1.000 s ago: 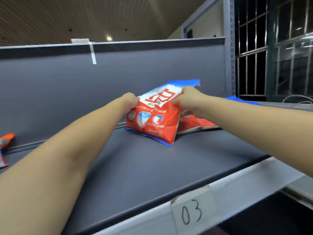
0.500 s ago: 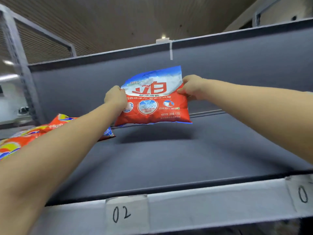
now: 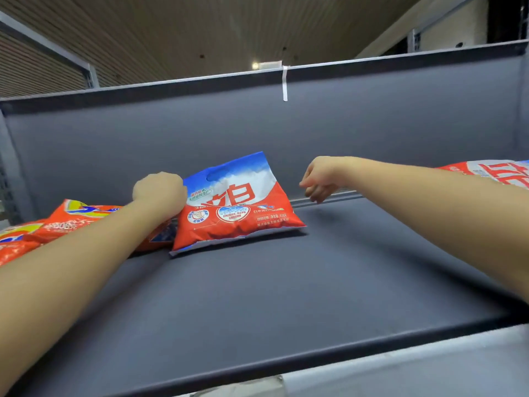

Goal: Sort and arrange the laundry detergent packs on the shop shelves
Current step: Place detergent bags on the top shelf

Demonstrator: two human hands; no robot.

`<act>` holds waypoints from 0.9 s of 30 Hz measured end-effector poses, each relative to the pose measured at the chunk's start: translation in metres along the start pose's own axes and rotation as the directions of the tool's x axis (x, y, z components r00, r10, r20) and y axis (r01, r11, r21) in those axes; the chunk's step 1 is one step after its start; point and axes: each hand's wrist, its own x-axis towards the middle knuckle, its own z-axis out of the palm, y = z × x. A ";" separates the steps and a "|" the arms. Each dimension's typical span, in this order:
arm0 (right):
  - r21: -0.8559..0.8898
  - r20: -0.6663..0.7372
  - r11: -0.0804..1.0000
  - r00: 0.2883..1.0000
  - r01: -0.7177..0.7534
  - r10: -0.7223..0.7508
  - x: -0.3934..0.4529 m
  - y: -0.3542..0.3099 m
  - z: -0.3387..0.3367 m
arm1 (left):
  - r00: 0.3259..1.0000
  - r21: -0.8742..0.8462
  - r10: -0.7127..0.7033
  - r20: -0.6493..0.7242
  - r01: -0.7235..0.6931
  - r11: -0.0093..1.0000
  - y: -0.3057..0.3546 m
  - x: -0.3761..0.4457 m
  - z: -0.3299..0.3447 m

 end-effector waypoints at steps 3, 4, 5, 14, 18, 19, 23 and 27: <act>-0.025 -0.109 1.000 0.994 -0.003 0.000 -0.021 0.020 -0.043 | 0.994 0.017 0.077 -0.076 -0.076 0.997 0.016 0.003 -0.017; -0.043 -0.136 0.999 0.991 -0.015 0.009 -0.029 0.029 -0.059 | 0.988 0.012 0.114 -0.104 -0.113 0.994 0.026 0.003 -0.023; -0.064 -0.163 0.997 0.986 -0.031 0.020 -0.039 0.039 -0.074 | 0.980 0.003 0.151 -0.129 -0.152 0.988 0.038 0.004 -0.029; -0.266 -0.317 0.929 0.934 -0.256 0.166 -0.106 0.140 -0.192 | 0.923 -0.196 0.380 -0.062 -0.385 0.902 0.186 -0.021 -0.064; -0.284 -0.291 0.878 0.907 -0.385 0.304 -0.119 0.191 -0.219 | 0.886 -0.316 0.461 0.053 -0.423 0.849 0.257 -0.035 -0.067; -0.271 -0.296 0.873 0.898 -0.405 0.325 -0.119 0.204 -0.224 | 0.877 -0.343 0.473 0.087 -0.420 0.840 0.274 -0.039 -0.068; -0.199 -0.358 0.889 0.875 -0.412 0.325 -0.124 0.242 -0.243 | 0.841 -0.478 0.482 0.244 -0.328 0.815 0.337 -0.052 -0.074; 0.022 -0.337 0.938 0.881 -0.346 0.333 -0.124 0.259 -0.256 | 0.825 -0.604 0.496 0.270 -0.255 0.755 0.389 -0.062 -0.085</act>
